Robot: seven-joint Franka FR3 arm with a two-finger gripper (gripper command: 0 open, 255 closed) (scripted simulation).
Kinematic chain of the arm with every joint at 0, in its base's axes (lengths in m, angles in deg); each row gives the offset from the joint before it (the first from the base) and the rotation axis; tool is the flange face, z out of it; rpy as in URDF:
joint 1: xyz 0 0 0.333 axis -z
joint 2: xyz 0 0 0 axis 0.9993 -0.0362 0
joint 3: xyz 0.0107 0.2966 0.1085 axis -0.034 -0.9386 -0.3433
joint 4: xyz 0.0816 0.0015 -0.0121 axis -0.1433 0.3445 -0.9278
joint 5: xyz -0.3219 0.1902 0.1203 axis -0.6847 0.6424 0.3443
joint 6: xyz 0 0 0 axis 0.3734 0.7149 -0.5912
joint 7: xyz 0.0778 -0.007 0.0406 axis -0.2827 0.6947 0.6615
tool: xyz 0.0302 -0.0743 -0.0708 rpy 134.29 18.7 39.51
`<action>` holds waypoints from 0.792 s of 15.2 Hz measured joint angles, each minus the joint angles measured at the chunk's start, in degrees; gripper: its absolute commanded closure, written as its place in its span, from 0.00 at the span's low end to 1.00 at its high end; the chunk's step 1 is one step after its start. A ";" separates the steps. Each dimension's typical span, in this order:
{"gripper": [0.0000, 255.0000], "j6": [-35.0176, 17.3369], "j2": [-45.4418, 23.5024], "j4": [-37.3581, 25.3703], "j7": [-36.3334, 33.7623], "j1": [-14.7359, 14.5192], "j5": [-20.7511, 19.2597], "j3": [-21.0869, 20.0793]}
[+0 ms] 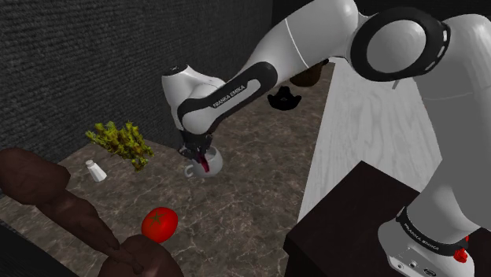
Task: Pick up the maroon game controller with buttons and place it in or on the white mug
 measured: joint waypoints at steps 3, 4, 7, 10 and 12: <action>1.00 3.89 -5.08 -9.32 3.46 0.61 0.01 0.90; 1.00 4.92 -6.44 -11.80 4.45 0.81 0.04 1.11; 1.00 10.07 -13.28 -24.29 7.88 0.49 0.06 2.01; 1.00 19.04 -25.33 -46.29 12.75 -1.27 0.38 3.39; 1.00 21.02 -28.83 -51.90 13.65 -1.99 0.47 3.73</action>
